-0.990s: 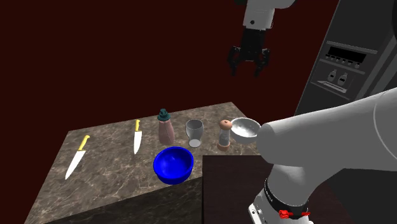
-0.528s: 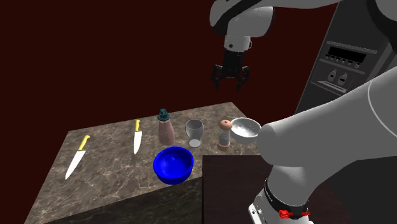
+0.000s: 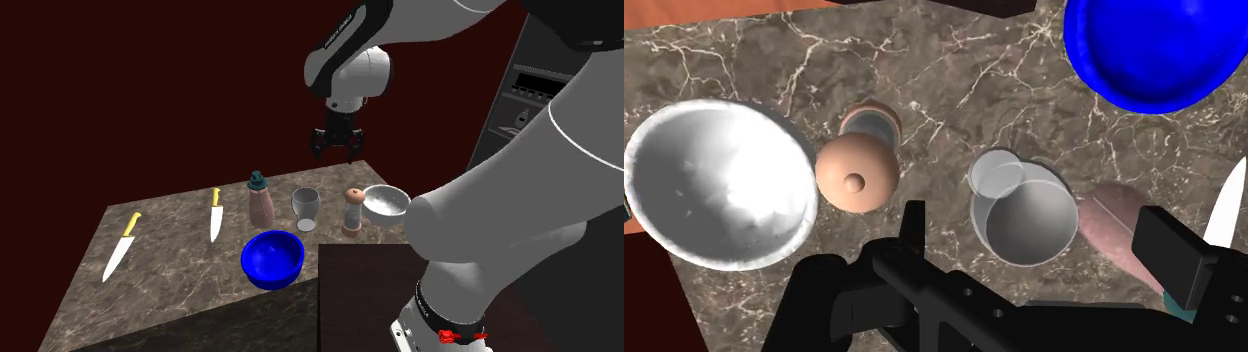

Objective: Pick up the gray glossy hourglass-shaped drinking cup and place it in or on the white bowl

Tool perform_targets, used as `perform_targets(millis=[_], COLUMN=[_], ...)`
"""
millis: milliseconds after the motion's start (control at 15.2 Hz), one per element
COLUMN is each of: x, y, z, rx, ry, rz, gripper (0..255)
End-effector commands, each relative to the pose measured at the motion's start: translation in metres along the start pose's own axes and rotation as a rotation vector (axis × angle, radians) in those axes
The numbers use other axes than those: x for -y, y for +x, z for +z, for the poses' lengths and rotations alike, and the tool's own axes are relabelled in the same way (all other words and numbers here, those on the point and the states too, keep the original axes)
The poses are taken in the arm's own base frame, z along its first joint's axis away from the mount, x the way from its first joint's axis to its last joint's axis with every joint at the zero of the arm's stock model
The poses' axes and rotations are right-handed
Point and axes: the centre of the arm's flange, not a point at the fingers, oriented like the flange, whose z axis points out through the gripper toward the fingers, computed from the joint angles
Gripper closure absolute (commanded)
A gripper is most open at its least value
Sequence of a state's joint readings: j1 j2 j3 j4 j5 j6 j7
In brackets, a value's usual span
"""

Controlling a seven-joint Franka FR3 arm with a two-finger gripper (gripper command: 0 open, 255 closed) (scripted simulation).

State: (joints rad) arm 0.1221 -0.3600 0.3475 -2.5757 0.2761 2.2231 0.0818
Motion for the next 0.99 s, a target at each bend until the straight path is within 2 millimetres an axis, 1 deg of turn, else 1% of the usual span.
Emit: perform_targets(millis=[0,924], x=[0.012,0.092], y=[0.011,0.081], z=[0.021,0.17], rx=[-0.008,-0.045], ry=[0.0,-0.006], rz=[-0.003,-0.027], gripper=[0,0])
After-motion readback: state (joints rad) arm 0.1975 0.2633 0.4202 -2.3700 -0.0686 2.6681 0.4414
